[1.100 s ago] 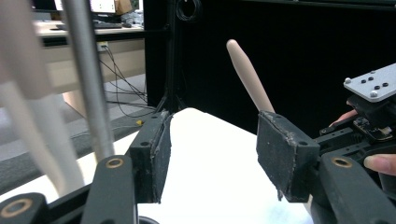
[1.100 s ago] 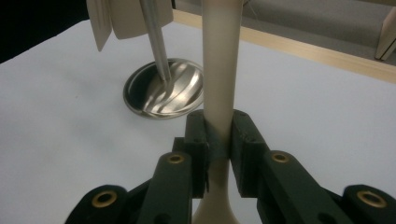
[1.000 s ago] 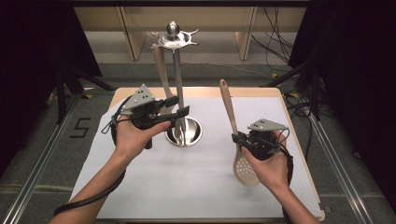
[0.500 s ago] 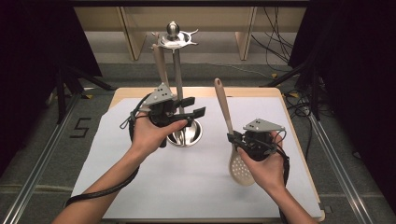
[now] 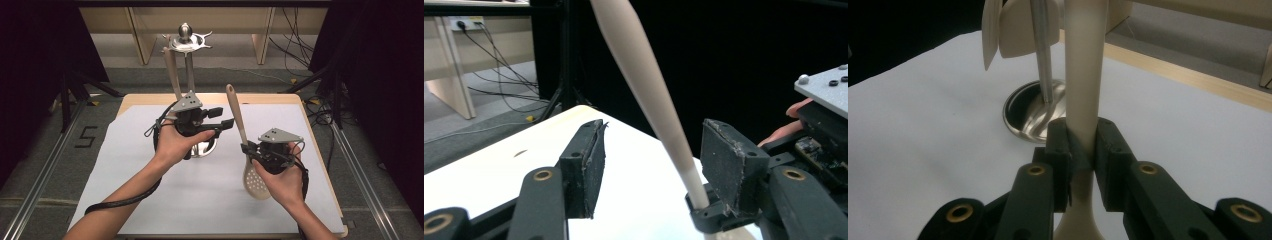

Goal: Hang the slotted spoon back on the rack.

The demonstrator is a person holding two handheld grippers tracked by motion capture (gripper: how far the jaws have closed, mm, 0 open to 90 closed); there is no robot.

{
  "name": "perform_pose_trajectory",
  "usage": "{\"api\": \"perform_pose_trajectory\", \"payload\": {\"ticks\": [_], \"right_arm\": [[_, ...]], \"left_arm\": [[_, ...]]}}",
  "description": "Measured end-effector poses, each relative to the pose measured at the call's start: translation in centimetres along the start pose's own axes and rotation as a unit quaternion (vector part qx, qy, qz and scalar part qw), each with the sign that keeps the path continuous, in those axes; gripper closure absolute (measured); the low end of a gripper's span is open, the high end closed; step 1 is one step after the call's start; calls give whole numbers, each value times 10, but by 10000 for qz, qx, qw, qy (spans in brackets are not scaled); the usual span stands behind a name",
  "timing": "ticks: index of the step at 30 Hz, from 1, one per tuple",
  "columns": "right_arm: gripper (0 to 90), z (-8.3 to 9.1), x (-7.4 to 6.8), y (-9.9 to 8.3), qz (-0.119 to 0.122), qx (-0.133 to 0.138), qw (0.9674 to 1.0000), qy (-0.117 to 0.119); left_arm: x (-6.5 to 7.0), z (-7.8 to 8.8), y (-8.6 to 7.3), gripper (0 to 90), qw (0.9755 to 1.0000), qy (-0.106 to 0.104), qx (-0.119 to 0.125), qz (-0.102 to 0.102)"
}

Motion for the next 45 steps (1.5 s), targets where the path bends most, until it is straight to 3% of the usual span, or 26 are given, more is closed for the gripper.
{"api": "perform_pose_trajectory", "payload": {"ticks": [1,4,9,10,14,15,19,24,27,31,34,35,39,45], "right_arm": [[792,0,0,0,48,-43,10000,19],[792,1,-4,-1,-140,-75,9999,43],[792,1,-3,1,32,-58,10000,31],[792,-1,-5,1,-40,27,10000,57],[793,0,-9,0,-44,-34,10000,9],[792,-1,-7,3,171,31,9998,-8],[792,0,-11,3,183,-19,9998,60],[791,-1,-13,4,207,1,9998,82],[791,-1,-12,4,300,13,9995,71],[790,-4,-15,5,300,58,9995,115],[788,-4,-16,8,322,128,9993,112],[788,-4,-19,8,173,150,9997,131],[773,-5,-22,9,206,186,9993,262],[651,-4,-26,7,226,150,9988,418]], "left_arm": [[1,-1,0,425,10000,-4,-4,20],[3,-4,1,425,10000,-42,28,7],[6,-11,-1,428,9999,-108,-4,42],[6,-12,-1,429,9999,-111,-2,24],[9,-16,-3,444,9997,-117,0,211],[9,-16,-3,453,9997,-114,3,223],[13,-17,-2,527,9995,-264,49,164],[16,-15,-1,656,9994,-309,161,34],[19,-11,1,696,9986,-436,199,215],[27,-6,5,735,9973,-635,300,212],[31,-3,7,745,9970,-683,355,82],[32,-2,8,747,9968,-703,366,57],[33,1,9,749,9964,-767,354,-46],[23,4,5,749,9962,-811,305,-132]]}}
Point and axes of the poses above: each handheld gripper's, and its own axes: z roughly backward along the jaws, y roughly out of its top, x roughly to its right, the point moved 9 cm from there along -z, roughly forward along the jaws, and after that the axes turned 15 degrees about y, right-handed, at the moved point
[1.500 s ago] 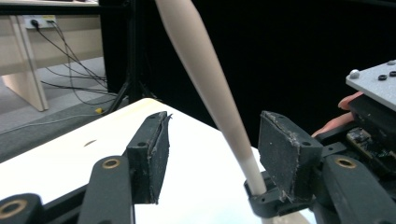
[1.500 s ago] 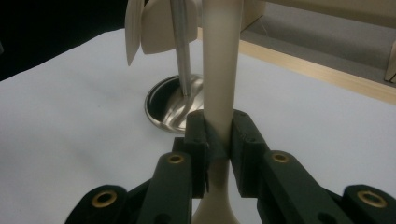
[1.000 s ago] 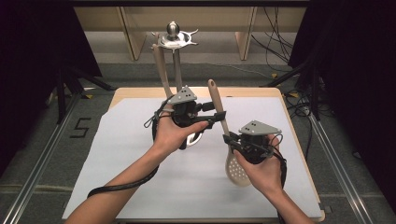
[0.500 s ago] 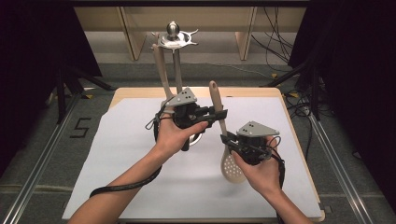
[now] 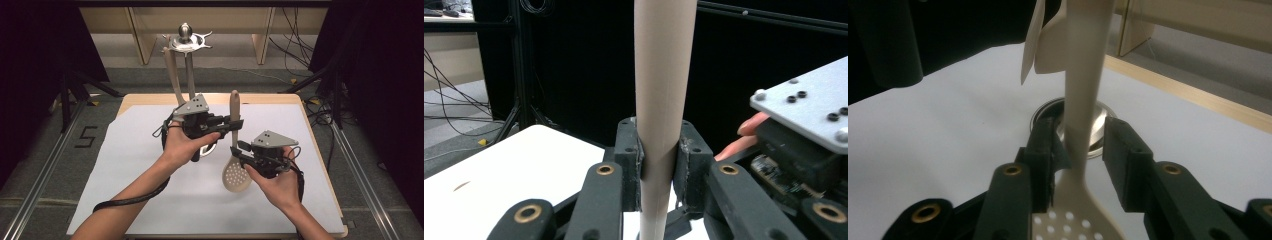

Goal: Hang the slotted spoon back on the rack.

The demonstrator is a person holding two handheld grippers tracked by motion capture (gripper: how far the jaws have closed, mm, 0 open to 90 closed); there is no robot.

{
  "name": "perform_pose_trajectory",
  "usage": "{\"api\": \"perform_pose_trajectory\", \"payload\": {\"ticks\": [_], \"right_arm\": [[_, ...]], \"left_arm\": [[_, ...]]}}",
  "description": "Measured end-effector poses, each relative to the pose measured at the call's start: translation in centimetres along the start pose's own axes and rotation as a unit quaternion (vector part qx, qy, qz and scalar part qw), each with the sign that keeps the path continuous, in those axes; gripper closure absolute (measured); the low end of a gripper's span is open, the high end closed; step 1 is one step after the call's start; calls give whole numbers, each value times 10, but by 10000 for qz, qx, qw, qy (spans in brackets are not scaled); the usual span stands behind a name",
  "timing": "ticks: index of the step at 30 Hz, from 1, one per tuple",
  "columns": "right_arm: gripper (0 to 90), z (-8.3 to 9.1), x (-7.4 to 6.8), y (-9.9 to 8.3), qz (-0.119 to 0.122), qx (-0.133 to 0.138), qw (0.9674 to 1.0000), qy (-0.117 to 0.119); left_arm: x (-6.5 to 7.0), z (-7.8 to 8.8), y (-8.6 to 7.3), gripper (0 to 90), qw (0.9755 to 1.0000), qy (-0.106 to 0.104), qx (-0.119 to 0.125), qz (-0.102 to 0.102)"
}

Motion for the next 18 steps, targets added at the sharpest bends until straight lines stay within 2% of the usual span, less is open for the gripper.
{"api": "perform_pose_trajectory", "payload": {"ticks": [1,2,4,5,6,8,11,13,14,15,18], "right_arm": [[633,0,1,0,97,35,9999,-17],[623,1,1,0,49,106,9999,-74],[608,5,2,-2,140,47,9999,-53],[605,7,1,-3,15,57,10000,-34],[603,9,3,-3,132,58,9999,-47],[601,12,5,-6,2,73,9999,-103],[597,16,12,-9,101,55,9998,-170],[593,18,14,-11,51,46,9998,-178],[590,18,15,-11,-12,131,9998,-181],[588,20,15,-13,-113,91,9996,-243],[585,21,21,-15,-92,91,9995,-287]], "left_arm": [[-3,2,0,750,10000,-4,5,-21],[-5,4,-1,749,10000,-12,9,-47],[-11,8,-1,749,10000,43,1,-90],[-15,10,-1,749,9999,57,3,-133],[-18,13,-1,749,9998,90,3,-149],[-24,18,0,749,9997,149,13,-176],[-32,25,1,749,9996,240,-1,-166],[-36,29,2,749,9994,279,28,-193],[-37,30,2,749,9994,289,26,-196],[-39,33,3,749,9993,301,3,-240],[-43,37,3,749,9991,337,18,-269]]}}
Point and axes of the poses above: each handheld gripper's, and its own axes: z roughly backward along the jaws, y roughly out of its top, x roughly to its right, the point moved 9 cm from there along -z, roughly forward along the jaws, and after that the axes turned 15 degrees about y, right-handed, at the moved point
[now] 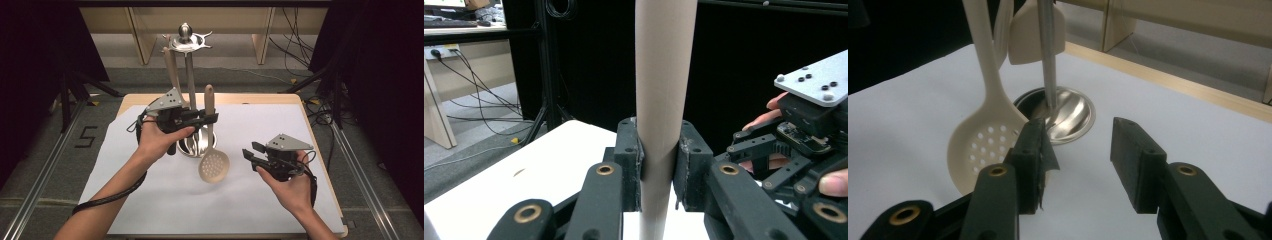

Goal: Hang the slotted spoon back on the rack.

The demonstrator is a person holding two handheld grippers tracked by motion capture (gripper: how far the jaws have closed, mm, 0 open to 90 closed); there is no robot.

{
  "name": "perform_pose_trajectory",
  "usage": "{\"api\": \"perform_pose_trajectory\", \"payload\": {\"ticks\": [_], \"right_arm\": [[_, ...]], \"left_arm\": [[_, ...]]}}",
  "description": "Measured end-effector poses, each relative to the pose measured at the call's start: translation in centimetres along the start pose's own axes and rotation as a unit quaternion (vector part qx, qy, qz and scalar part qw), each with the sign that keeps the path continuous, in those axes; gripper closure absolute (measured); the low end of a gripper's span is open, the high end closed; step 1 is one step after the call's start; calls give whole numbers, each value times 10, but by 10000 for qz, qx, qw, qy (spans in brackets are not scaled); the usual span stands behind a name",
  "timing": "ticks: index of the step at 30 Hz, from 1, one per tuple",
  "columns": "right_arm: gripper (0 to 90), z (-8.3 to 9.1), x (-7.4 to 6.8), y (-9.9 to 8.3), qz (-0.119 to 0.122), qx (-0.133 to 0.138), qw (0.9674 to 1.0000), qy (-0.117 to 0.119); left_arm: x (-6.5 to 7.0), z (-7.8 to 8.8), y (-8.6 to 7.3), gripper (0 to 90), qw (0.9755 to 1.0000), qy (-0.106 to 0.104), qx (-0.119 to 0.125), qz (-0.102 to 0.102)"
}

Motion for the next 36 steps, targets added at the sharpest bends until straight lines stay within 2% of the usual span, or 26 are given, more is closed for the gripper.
{"api": "perform_pose_trajectory", "payload": {"ticks": [1,3,4,6,8,9,10,12,13,15,16,17,18,19,20,23,25,26,28,31,32,33,34,36], "right_arm": [[584,1,2,-1,31,-50,10000,-26],[582,1,3,-5,-133,-50,9999,-32],[581,1,7,-5,22,-44,10000,-34],[579,2,6,-9,-183,-87,9998,-81],[578,4,10,-11,-193,-111,9997,-126],[578,4,10,-12,-252,-37,9996,-132],[577,6,13,-14,-185,-92,9997,-153],[577,7,13,-16,-345,-93,9992,-184],[577,7,15,-16,-290,-61,9994,-169],[577,8,15,-18,-379,-67,9991,-161],[577,8,18,-18,-206,-67,9997,-144],[577,8,18,-19,-259,-82,9995,-152],[577,11,18,-21,-348,-133,9990,-247],[577,11,20,-21,-298,-101,9991,-277],[577,11,16,-23,-558,-142,9981,-225],[577,11,17,-23,-539,-133,9982,-240],[577,12,17,-23,-621,-123,9976,-267],[577,11,18,-22,-546,-103,9981,-269],[577,11,17,-22,-571,-79,9981,-216],[577,12,19,-23,-540,-156,9980,-273],[577,13,22,-22,-418,-149,9987,-270],[577,13,22,-22,-418,-150,9986,-271],[577,12,20,-23,-528,-105,9982,-257],[578,13,22,-23,-456,-121,9984,-297]], "left_arm": [[-2,2,0,749,10000,27,15,29],[-6,4,1,749,10000,59,12,31],[-7,5,1,749,10000,66,11,45],[-10,8,1,749,9999,98,21,15],[-14,12,1,749,9999,151,61,8],[-16,14,1,749,9998,183,67,-7],[-18,15,1,749,9998,195,70,-2],[-20,17,1,749,9998,211,61,-25],[-20,19,1,749,9998,221,32,-3],[-21,21,2,749,9998,219,2,1],[-22,22,2,749,9997,232,-3,4],[-21,24,3,749,9996,246,-26,100],[-22,24,4,749,9997,238,8,61],[-25,24,7,749,9996,229,128,-97],[-26,24,8,749,9996,230,132,-99],[-27,25,10,749,9996,203,136,-126],[-28,25,12,749,9996,168,151,-152],[-29,24,13,749,9996,157,154,-175],[-30,24,15,749,9995,99,172,-231],[-32,24,21,749,9994,-28,219,-283],[-33,24,22,748,9993,-56,227,-308],[-34,24,24,749,9992,-88,219,-321],[-35,24,25,748,9991,-95,229,-340],[-37,24,28,748,9992,-94,215,-322]]}}
Point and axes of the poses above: each handheld gripper's, and its own axes: z roughly backward along the jaws, y roughly out of its top, x roughly to its right, the point moved 9 cm from there along -z, roughly forward along the jaws, and after that the axes turned 15 degrees about y, right-handed, at the moved point
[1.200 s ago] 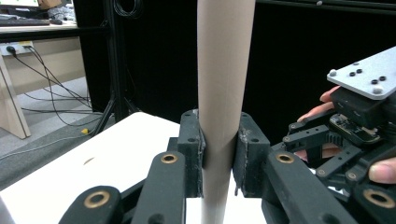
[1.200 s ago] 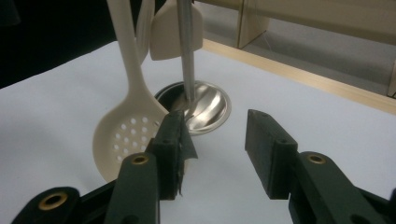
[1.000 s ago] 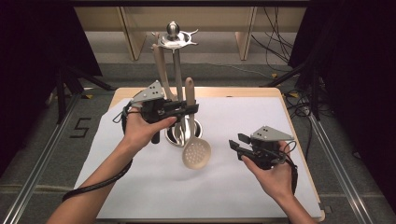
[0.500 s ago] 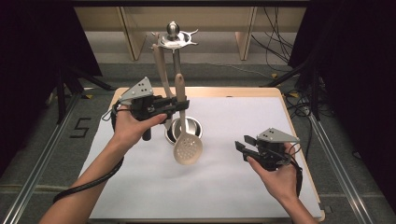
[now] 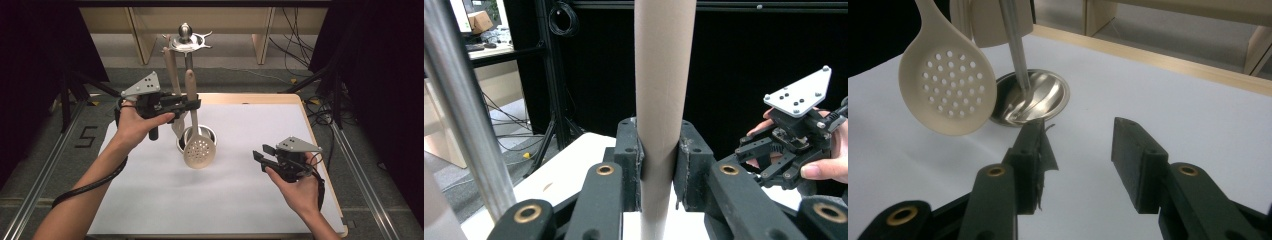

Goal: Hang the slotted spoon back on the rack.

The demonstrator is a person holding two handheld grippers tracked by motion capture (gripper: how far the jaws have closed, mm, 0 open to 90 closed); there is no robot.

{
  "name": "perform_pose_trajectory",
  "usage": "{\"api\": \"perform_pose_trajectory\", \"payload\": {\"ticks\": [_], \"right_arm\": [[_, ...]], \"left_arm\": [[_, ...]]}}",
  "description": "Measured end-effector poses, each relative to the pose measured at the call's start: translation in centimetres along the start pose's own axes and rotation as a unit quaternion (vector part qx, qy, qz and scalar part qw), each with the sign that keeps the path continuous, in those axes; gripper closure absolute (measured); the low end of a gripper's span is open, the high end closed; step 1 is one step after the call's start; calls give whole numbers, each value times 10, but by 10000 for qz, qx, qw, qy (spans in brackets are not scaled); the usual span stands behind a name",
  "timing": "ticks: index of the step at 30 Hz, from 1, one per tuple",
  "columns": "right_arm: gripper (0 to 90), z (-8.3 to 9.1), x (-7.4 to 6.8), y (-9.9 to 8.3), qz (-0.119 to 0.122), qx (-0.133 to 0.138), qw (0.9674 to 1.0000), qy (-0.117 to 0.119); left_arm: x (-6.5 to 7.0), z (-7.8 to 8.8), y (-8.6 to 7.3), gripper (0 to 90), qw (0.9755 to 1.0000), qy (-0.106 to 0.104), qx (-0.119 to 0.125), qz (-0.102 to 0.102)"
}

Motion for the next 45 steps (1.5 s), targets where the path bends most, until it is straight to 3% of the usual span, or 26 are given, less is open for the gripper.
{"api": "perform_pose_trajectory", "payload": {"ticks": [12,15,16,18,23,25,27,30,31,32,35,38,39,43,44,45], "right_arm": [[580,-1,-2,0,-152,0,9999,29],[581,-1,1,1,-41,37,10000,10],[581,0,-1,0,-132,20,9999,18],[581,-1,1,1,27,27,10000,47],[582,-1,3,2,153,47,9999,18],[583,0,0,1,-95,6,10000,24],[584,1,3,3,131,15,9999,-15],[585,1,2,3,86,30,10000,-9],[585,0,3,3,117,8,9999,2],[585,-1,-1,2,-46,0,10000,69],[586,-1,3,3,123,39,9999,17],[587,0,2,2,37,13,10000,22],[588,-1,-1,2,-96,38,9999,61],[589,0,2,2,38,9,10000,22],[589,-1,0,2,-77,14,10000,46],[590,-2,0,2,-39,42,9999,89]], "left_arm": [[-13,-3,13,748,9999,-142,-28,-46],[-17,-5,17,748,9997,-228,-3,-22],[-17,-5,18,748,9997,-256,-3,-10],[-17,-6,18,748,9996,-273,-10,-12],[-24,-7,20,748,9996,-267,-11,3],[-25,-7,22,748,9996,-275,16,-4],[-25,-7,23,748,9995,-307,10,-7],[-24,-8,23,748,9994,-343,-2,-13],[-24,-8,23,748,9994,-350,-15,3],[-24,-8,23,748,9993,-379,-4,16],[-25,-9,21,748,9992,-388,-13,42],[-27,-10,21,748,9991,-406,-4,90],[-27,-10,20,748,9991,-409,-13,116],[-30,-10,20,747,9989,-425,-3,176],[-30,-11,20,747,9989,-424,-4,202],[-31,-11,19,747,9988,-443,-2,224]]}}
Point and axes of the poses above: each handheld gripper's, and its own axes: z roughly backward along the jaws, y roughly out of its top, x roughly to its right, the point moved 9 cm from there along -z, roughly forward along the jaws, and after that the axes turned 15 degrees about y, right-handed, at the moved point
